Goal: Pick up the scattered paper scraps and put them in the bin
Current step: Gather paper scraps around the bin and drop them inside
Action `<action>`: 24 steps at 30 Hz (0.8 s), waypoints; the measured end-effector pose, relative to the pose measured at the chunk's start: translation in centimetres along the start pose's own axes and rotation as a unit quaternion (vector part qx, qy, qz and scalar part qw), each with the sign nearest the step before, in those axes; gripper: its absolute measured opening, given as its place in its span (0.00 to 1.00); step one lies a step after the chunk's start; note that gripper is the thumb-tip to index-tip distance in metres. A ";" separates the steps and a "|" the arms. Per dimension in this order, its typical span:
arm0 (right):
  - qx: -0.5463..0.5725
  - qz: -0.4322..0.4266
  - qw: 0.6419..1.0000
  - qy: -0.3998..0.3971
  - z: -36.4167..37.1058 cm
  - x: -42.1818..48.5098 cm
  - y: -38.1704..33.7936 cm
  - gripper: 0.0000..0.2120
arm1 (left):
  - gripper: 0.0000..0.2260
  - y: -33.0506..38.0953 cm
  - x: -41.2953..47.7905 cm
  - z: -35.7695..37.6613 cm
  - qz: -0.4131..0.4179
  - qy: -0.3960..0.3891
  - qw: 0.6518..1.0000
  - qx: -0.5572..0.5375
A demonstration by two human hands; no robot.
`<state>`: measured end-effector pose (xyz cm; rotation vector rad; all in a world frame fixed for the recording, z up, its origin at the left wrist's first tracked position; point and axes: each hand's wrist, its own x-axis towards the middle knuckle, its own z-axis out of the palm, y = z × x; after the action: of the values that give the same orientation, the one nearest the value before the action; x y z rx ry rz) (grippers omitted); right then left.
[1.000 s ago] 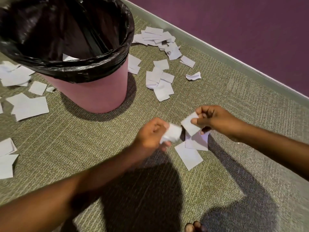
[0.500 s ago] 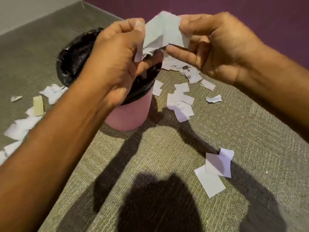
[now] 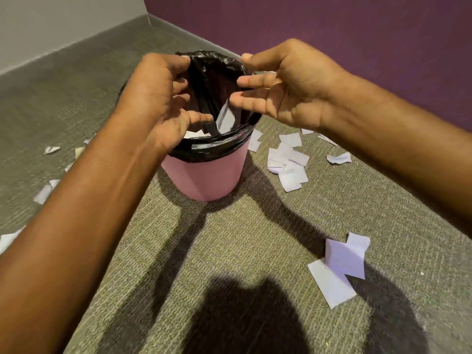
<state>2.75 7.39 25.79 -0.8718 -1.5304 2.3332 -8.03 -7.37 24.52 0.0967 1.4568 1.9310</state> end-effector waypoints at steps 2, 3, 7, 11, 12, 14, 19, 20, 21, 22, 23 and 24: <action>-0.003 -0.005 1.000 0.006 -0.2 -0.3 -0.1 0.08 | 0.10 0.0 -0.1 0.0 0.019 0.002 1.000 0.019; -0.001 -0.009 1.000 0.009 -0.4 -0.4 -0.1 0.07 | 0.10 -0.1 -0.2 0.0 0.029 0.004 0.999 0.023; 0.000 -0.017 1.000 0.001 -2.6 -1.2 -0.1 0.07 | 0.09 -1.0 -1.5 0.8 0.083 -0.032 0.996 0.020; -0.027 -0.011 1.000 0.005 -7.3 -2.6 1.3 0.08 | 0.09 -3.2 -3.7 2.5 0.111 -0.155 0.977 0.097; -0.025 0.000 1.000 0.011 -8.8 -2.9 2.2 0.09 | 0.09 -4.2 -4.0 3.0 0.105 -0.183 0.971 0.118; -0.039 0.032 0.998 0.024 -12.1 -3.4 4.5 0.11 | 0.08 -7.2 -4.5 4.1 0.072 -0.231 0.956 0.164; -0.190 0.092 0.971 0.114 -19.4 -6.0 10.7 0.05 | 0.02 -18.7 -4.5 5.7 0.010 -0.292 0.882 0.369; -0.232 0.098 0.959 0.127 -20.6 -6.7 11.7 0.05 | 0.05 -21.1 -4.7 5.6 0.005 -0.291 0.860 0.419; -0.269 0.104 0.948 0.137 -21.7 -7.4 12.6 0.07 | 0.09 -23.5 -5.0 5.4 0.007 -0.293 0.840 0.456; -0.300 0.109 0.937 0.140 -22.8 -8.2 13.6 0.09 | 0.12 -25.8 -5.5 5.3 0.020 -0.297 0.823 0.484; -0.327 0.113 0.928 0.136 -23.7 -8.9 14.6 0.09 | 0.14 -28.0 -6.3 4.9 0.042 -0.304 0.804 0.510; -0.359 0.116 0.918 0.126 -24.6 -9.5 15.7 0.09 | 0.17 -30.0 -7.3 4.7 0.060 -0.311 0.778 0.543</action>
<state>26.87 14.72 8.27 -1.5128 -2.2913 1.6587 14.12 -4.18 2.68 1.2401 1.8634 0.7253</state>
